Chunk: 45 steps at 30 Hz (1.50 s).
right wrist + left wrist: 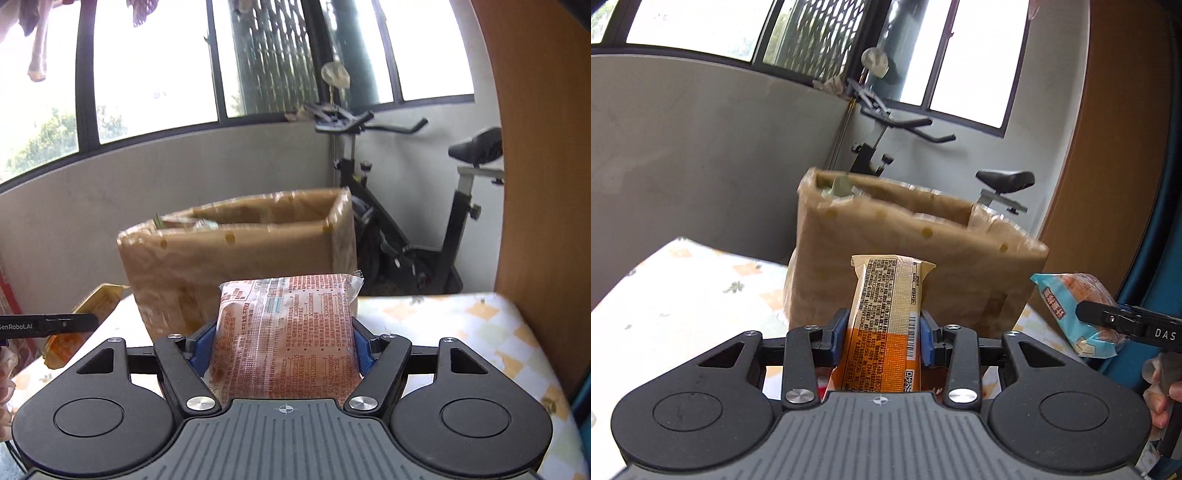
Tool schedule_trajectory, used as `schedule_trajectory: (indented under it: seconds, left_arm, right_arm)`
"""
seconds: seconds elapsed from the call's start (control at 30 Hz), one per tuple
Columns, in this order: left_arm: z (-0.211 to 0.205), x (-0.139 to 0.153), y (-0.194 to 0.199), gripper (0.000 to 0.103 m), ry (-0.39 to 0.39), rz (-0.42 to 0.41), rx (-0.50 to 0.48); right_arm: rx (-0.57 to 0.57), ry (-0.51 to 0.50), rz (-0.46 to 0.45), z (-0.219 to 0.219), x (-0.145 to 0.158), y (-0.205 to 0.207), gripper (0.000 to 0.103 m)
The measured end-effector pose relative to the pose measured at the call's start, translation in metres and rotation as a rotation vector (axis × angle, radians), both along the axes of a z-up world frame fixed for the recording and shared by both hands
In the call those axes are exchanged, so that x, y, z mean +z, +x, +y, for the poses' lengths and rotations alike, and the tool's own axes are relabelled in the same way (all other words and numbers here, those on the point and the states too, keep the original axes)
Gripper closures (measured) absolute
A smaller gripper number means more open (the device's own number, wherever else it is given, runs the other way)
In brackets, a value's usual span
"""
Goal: Organize snacks
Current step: 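Carry the pink bread with right tool and orange bar with left tool over the box, then open both tools to drop the bread and bar into the box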
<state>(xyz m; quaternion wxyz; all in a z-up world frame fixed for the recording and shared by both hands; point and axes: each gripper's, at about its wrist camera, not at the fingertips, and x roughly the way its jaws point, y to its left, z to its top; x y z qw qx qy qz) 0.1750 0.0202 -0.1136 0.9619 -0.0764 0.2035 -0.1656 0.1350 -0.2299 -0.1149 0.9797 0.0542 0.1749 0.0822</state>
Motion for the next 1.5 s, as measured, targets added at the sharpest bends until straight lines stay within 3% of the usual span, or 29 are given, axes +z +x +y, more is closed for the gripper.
schedule_trajectory:
  seconds: [0.13, 0.27, 0.47, 0.6, 0.73, 0.93, 1.07, 1.2, 1.5]
  left_arm:
    - [-0.01, 0.037, 0.023, 0.062, -0.032, -0.051, -0.032]
    - [-0.035, 0.061, 0.063, 0.062, -0.021, -0.074, -0.056]
    - [-0.077, 0.073, 0.137, 0.062, 0.068, -0.067, -0.076]
    - [-0.077, 0.067, 0.164, 0.062, 0.058, -0.017, -0.047]
    - [-0.079, 0.062, 0.172, 0.062, 0.138, 0.001, -0.025]
    - [-0.075, 0.053, 0.185, 0.062, 0.156, 0.08, -0.023]
    - [-0.072, 0.048, 0.188, 0.062, 0.164, 0.08, -0.002]
    - [-0.067, 0.051, 0.187, 0.043, 0.144, 0.077, -0.012]
    - [-0.053, 0.065, 0.168, 0.034, 0.166, 0.058, -0.029]
  right_arm:
    - [0.052, -0.014, -0.069, 0.001, 0.041, 0.025, 0.036]
    - [0.062, -0.07, -0.075, 0.01, 0.06, 0.077, 0.036]
    - [-0.002, -0.089, -0.007, 0.028, 0.053, 0.157, 0.036]
    - [0.001, -0.174, 0.045, 0.04, 0.04, 0.182, 0.036]
    - [0.003, -0.25, 0.082, 0.048, 0.028, 0.194, 0.036]
    - [0.012, -0.282, 0.112, 0.055, 0.019, 0.201, 0.036]
    - [0.018, -0.277, 0.116, 0.056, 0.017, 0.199, 0.036]
    - [0.014, -0.252, 0.119, 0.051, 0.017, 0.196, 0.035]
    - [-0.012, -0.135, 0.111, 0.039, 0.034, 0.179, 0.032]
